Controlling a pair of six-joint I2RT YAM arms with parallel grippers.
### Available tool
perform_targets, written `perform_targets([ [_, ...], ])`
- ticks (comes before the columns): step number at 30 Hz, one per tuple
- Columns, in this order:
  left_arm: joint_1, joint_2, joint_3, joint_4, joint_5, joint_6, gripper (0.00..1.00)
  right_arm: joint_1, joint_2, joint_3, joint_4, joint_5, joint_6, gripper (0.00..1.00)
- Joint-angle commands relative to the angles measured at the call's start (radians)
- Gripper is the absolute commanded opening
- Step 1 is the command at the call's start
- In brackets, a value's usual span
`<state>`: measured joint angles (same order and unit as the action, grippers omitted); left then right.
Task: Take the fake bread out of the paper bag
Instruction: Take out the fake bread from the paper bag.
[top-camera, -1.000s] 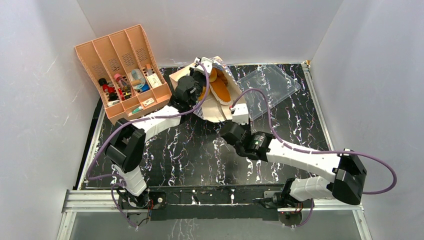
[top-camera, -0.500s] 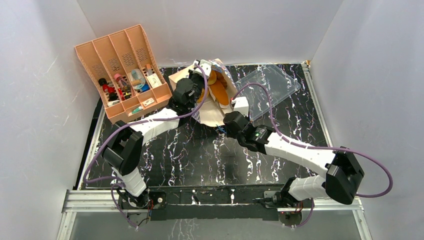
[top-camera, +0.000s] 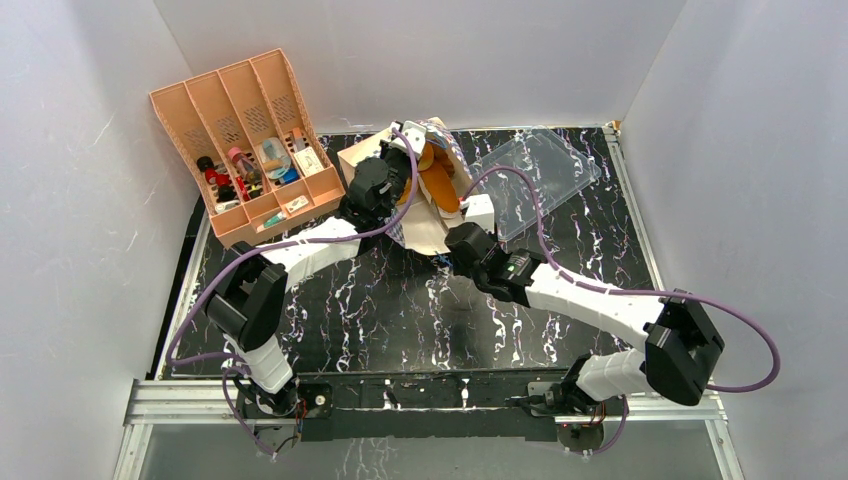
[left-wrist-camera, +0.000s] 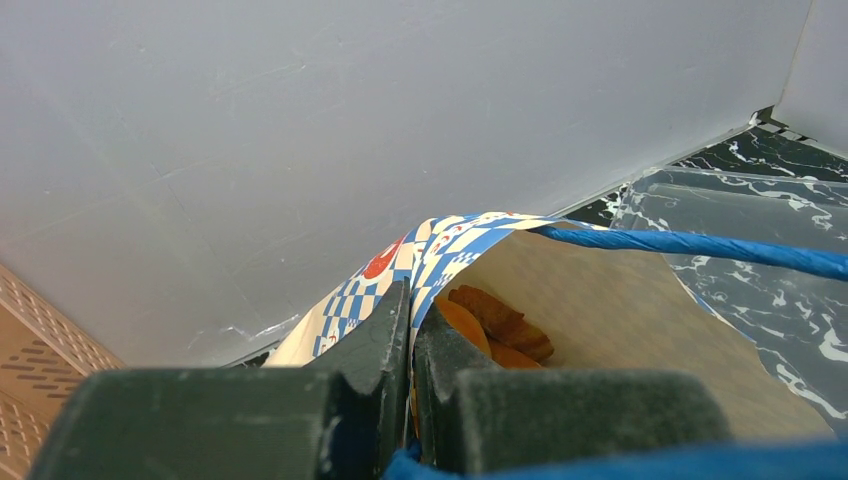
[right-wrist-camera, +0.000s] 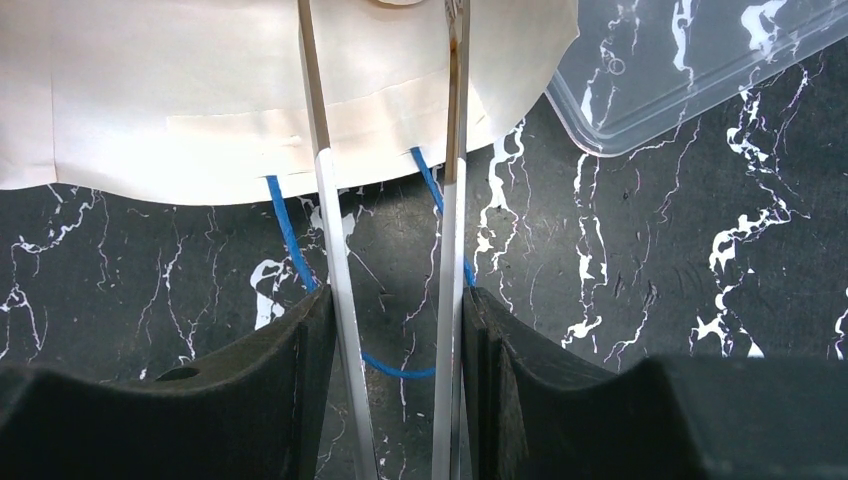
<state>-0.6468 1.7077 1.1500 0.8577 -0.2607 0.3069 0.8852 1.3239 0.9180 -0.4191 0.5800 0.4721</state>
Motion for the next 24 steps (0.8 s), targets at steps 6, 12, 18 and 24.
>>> perform_targets([
  [6,-0.016,-0.025,0.032,0.086,0.017,0.002,0.0,-0.005,-0.002,-0.026,0.056,0.039,-0.022,0.27],
  [12,-0.017,-0.021,0.027,0.095,0.02,-0.003,0.0,-0.011,-0.015,-0.052,0.08,0.043,-0.039,0.28],
  [18,-0.025,-0.027,0.022,0.091,0.027,-0.01,0.0,-0.035,0.015,-0.039,0.116,0.035,-0.062,0.29],
  [24,-0.03,-0.038,0.006,0.099,0.037,-0.031,0.0,-0.079,0.045,-0.032,0.167,-0.012,-0.093,0.29],
])
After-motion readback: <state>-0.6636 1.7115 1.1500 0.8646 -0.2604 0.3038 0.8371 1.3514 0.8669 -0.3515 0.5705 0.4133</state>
